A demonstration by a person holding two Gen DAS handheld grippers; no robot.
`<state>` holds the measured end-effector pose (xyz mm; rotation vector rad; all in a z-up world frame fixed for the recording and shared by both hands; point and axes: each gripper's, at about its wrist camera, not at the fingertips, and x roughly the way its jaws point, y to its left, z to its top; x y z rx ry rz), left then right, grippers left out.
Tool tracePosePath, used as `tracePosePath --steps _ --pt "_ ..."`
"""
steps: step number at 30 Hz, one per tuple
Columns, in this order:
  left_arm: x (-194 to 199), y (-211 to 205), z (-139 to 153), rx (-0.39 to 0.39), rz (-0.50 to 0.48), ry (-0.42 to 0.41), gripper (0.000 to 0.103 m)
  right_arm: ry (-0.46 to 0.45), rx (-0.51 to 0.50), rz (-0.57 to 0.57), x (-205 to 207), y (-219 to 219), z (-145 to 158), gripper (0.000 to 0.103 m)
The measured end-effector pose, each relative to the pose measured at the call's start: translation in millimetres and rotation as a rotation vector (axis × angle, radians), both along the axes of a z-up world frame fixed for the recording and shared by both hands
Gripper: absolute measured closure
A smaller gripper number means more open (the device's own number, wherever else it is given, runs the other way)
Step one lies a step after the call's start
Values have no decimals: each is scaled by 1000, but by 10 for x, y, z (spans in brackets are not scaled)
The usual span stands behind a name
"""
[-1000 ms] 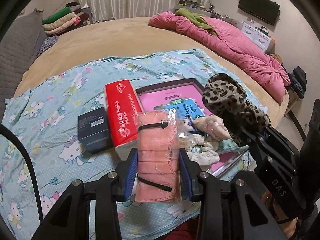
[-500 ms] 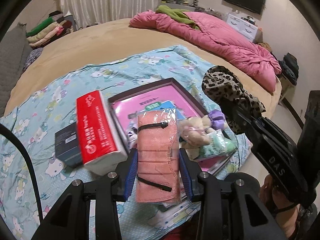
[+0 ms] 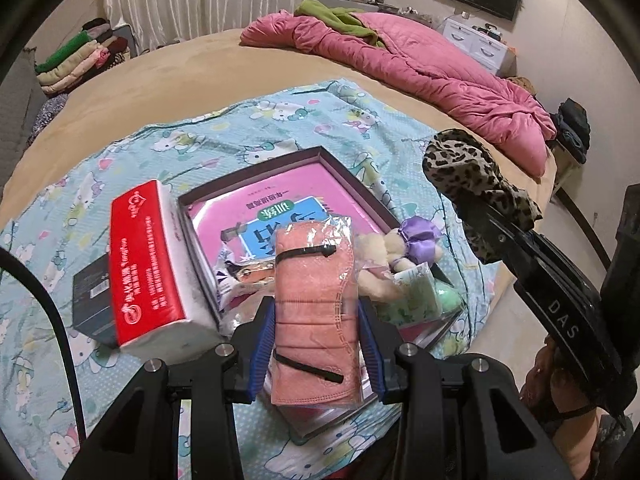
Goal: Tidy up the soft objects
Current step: 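Carry towel with left tool onto pink box while right tool carries scrunchie there, then lower towel into box with left tool while right tool lowers scrunchie onto teddy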
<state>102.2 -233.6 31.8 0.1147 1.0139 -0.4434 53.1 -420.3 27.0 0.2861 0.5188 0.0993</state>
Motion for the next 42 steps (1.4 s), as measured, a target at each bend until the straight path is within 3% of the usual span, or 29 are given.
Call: tracePosePath --steps 27,42 --pt "211 -133 -570 34 -16 105 63 82 -43 -14 146 -1 -221 85" --pt "266 -120 -705 20 -9 140 63 109 -62 5 216 40 -297 85"
